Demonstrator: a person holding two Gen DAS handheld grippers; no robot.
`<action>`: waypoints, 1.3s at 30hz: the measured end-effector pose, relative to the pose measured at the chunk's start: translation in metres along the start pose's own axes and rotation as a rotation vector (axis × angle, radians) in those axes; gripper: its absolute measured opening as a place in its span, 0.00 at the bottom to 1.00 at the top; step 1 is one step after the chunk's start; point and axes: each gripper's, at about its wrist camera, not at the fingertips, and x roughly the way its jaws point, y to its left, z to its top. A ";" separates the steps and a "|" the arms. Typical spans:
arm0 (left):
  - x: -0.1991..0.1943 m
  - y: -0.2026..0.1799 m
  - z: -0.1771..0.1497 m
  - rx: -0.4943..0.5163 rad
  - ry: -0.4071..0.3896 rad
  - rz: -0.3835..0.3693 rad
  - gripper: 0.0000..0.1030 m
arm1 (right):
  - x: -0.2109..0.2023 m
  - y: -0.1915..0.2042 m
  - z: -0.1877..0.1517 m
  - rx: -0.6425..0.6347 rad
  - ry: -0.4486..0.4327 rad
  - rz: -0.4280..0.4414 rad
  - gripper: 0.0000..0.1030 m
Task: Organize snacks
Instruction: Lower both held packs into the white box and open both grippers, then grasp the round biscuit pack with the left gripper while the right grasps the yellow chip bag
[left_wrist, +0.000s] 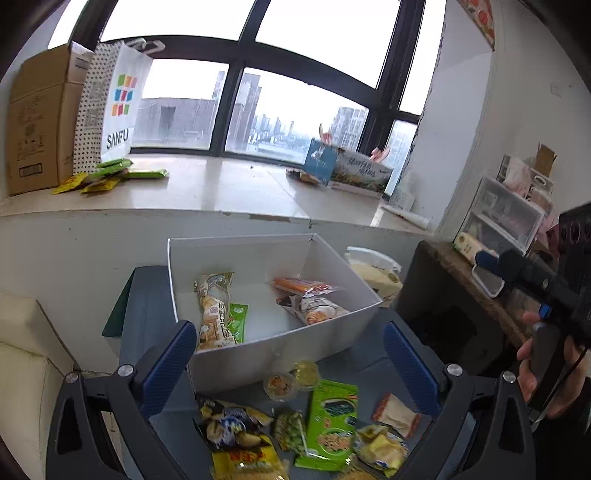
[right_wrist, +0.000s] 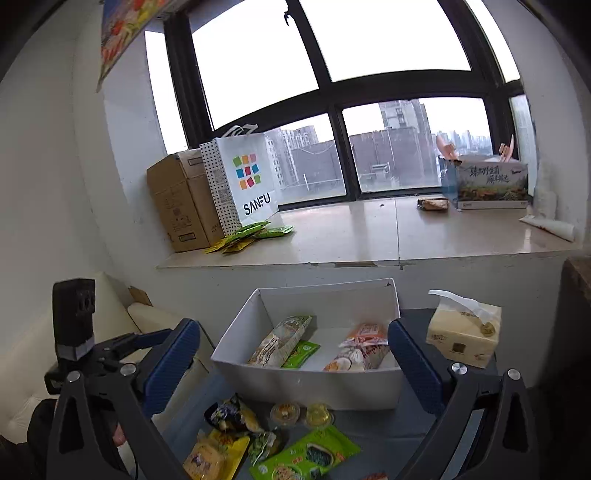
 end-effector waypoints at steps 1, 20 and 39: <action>-0.013 -0.003 -0.005 0.004 -0.022 -0.005 1.00 | -0.012 0.004 -0.007 -0.007 -0.007 0.005 1.00; -0.091 -0.039 -0.092 0.096 -0.015 0.112 1.00 | -0.115 -0.003 -0.146 0.009 0.076 -0.095 1.00; 0.013 0.016 -0.153 -0.075 0.348 0.178 1.00 | -0.115 0.016 -0.146 -0.046 0.072 -0.075 1.00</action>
